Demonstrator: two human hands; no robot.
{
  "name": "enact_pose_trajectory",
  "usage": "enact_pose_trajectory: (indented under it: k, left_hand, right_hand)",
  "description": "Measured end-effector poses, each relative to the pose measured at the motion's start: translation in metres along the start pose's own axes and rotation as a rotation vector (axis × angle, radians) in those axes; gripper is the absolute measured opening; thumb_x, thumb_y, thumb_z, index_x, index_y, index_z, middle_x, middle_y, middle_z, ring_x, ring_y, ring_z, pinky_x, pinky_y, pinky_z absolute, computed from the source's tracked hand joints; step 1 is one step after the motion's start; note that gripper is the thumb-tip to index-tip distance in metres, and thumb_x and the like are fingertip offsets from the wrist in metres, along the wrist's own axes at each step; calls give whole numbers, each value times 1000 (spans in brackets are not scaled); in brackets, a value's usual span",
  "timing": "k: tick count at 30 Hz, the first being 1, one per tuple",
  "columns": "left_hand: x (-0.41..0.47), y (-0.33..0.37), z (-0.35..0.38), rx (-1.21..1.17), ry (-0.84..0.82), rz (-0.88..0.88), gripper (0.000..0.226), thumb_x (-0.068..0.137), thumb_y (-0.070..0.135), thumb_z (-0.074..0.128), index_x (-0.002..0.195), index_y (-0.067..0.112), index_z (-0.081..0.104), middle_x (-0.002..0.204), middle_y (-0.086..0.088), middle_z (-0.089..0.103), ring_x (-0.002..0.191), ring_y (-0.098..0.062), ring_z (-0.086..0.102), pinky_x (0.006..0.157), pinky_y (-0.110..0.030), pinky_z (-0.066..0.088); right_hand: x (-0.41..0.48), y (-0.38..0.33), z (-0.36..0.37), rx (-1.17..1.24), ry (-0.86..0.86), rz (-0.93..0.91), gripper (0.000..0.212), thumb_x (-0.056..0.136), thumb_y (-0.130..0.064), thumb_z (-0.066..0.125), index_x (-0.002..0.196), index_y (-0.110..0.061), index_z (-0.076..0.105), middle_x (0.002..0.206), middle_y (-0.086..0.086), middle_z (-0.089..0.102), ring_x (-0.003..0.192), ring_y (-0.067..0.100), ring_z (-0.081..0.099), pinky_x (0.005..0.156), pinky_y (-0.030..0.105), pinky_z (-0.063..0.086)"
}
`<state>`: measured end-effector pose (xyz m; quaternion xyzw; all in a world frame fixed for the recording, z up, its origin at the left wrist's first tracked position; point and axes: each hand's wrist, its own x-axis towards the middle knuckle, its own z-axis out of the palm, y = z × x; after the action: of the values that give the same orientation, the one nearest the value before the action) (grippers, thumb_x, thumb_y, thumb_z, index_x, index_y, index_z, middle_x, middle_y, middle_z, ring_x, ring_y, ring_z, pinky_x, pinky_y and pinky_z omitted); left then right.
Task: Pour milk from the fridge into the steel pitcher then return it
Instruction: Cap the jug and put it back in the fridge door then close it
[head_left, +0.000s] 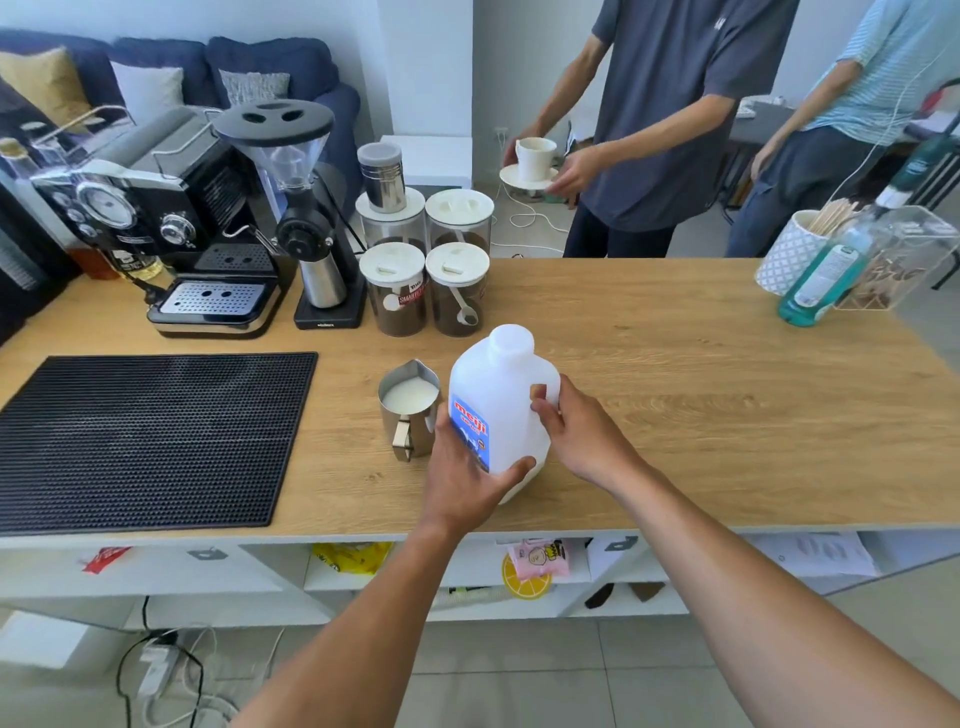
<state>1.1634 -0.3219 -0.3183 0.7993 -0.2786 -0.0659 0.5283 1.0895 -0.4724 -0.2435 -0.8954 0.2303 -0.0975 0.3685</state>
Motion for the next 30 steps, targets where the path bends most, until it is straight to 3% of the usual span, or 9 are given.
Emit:
enact_pose_trajectory:
  k: [6,10,16,22,26,30]
  left_hand:
    - [10,7,-1,136,-92,1,107,66,61,80,145,20,22,136,8,33,125,-14,49,92,-33,49]
    - [12,19,3,152,-172,-23,98,64,65,80,135,22,28,126,5,48,113,-15,59,83,-32,54]
    - [6,47,16,158,-273,11,92,65,72,75,131,28,29,116,11,55,97,-10,62,78,-38,60]
    - [-33,88,47,220,-383,62,91,62,85,56,128,25,35,116,7,57,95,-12,61,74,-30,53]
    - [-66,116,76,197,-441,78,92,62,84,54,129,24,36,118,9,57,103,-19,61,83,-42,53]
    - [-109,148,115,167,-545,115,82,65,78,61,124,26,36,114,10,57,100,-15,61,76,-32,50]
  right_hand:
    - [3,0,-12,-65,-30,25,28,102,-29,42,124,-14,50,114,5,65,103,25,59,84,38,48]
    - [-3,9,-30,-126,-48,48,22,102,-30,43,115,-15,51,103,2,64,93,22,60,71,32,41]
    - [-27,23,-59,-121,-15,92,22,102,-32,41,107,-15,53,95,-2,64,87,20,60,72,33,43]
    - [-89,52,-92,-90,73,185,25,101,-34,38,99,-17,56,89,-4,65,84,18,61,73,35,46]
    - [-136,73,-119,-81,116,276,27,100,-35,37,98,-16,55,88,-3,66,81,18,61,74,36,49]
    - [-200,103,-147,-45,191,372,29,99,-38,36,97,-16,54,86,-1,65,76,20,62,66,35,49]
